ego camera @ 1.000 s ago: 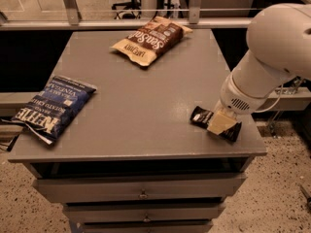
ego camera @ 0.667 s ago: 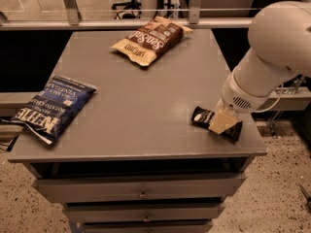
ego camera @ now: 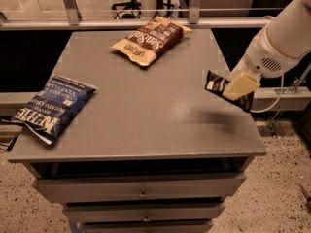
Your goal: Move rxbar chocolate near brown chip bag
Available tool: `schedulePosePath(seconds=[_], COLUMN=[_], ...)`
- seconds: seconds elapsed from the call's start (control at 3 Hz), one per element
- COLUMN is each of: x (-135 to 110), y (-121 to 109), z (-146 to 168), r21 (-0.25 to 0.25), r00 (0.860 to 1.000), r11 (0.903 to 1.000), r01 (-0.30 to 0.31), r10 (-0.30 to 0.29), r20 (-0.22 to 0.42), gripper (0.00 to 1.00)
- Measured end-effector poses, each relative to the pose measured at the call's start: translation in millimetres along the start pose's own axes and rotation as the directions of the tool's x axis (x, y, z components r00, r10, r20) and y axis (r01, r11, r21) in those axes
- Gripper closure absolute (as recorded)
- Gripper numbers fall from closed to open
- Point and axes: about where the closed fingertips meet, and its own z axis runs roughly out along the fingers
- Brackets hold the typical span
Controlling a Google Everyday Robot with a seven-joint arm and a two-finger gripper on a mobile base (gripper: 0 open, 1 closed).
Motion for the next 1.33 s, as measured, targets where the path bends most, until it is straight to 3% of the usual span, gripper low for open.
schedulePosePath(seconds=[0.67, 1.0, 1.33], x=[-11.0, -34.4, -71.9], y=[-8.4, -18.0, -45.3], z=[-8.1, 15.7, 39.9], r21=[0.022, 0.024, 0.058], r00=[0.999, 0.995, 0.987], r11=[0.9997, 0.9997, 0.9983], r01=[0.014, 0.005, -0.004], r10=[-0.014, -0.007, -0.006], r20=[0.029, 0.097, 0.162], gripper=[1.00, 1.00, 1.00])
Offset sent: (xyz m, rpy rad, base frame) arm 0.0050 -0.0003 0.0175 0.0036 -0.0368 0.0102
